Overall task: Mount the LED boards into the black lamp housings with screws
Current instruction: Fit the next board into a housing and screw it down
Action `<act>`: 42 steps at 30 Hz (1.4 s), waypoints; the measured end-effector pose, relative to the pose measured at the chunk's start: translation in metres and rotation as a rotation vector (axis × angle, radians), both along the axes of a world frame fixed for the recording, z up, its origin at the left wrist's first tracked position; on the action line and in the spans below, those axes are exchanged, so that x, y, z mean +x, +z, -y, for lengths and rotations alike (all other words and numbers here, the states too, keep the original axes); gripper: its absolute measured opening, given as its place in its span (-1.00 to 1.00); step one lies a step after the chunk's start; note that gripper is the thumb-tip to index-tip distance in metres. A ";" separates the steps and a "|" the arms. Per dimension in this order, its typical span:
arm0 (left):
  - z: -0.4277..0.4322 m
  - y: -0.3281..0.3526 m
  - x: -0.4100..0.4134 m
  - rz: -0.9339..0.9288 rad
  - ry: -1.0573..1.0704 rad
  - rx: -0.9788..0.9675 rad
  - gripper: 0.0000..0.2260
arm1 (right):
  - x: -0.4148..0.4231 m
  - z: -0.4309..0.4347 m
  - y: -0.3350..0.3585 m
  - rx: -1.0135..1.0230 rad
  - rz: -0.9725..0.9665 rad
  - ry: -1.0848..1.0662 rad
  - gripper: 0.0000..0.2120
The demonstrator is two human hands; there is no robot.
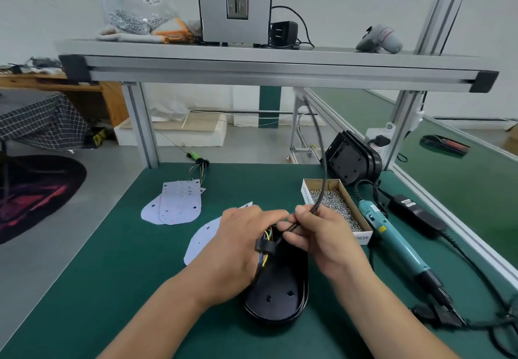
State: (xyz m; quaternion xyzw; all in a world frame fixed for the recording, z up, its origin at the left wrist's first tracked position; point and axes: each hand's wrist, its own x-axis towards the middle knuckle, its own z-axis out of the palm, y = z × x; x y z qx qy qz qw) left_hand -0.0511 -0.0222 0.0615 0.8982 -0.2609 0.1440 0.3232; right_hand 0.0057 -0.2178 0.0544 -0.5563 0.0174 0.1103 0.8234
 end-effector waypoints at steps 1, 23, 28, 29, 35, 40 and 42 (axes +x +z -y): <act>0.002 0.000 0.002 -0.006 -0.014 0.044 -0.37 | 0.001 0.002 0.001 0.026 -0.016 0.005 -0.90; -0.008 -0.018 0.014 0.078 0.289 -0.070 -0.84 | 0.035 0.070 0.007 0.254 -0.041 -0.370 -0.74; -0.008 -0.013 0.009 0.056 0.251 -0.197 -0.79 | 0.040 0.088 0.006 0.509 0.021 -0.718 -0.91; -0.008 -0.012 0.010 0.058 0.254 -0.219 -0.79 | 0.041 0.098 0.007 0.528 0.028 -0.798 -0.93; 0.003 -0.014 0.015 0.090 0.256 -0.007 -0.88 | 0.036 0.109 0.007 -0.344 0.132 -0.505 -0.77; 0.007 -0.016 0.011 0.140 0.305 0.188 -0.81 | 0.018 0.065 0.005 -1.206 0.500 -0.030 -0.73; 0.007 -0.019 0.012 0.145 0.347 0.203 -0.78 | 0.009 0.048 0.002 -1.205 0.658 -0.036 -0.87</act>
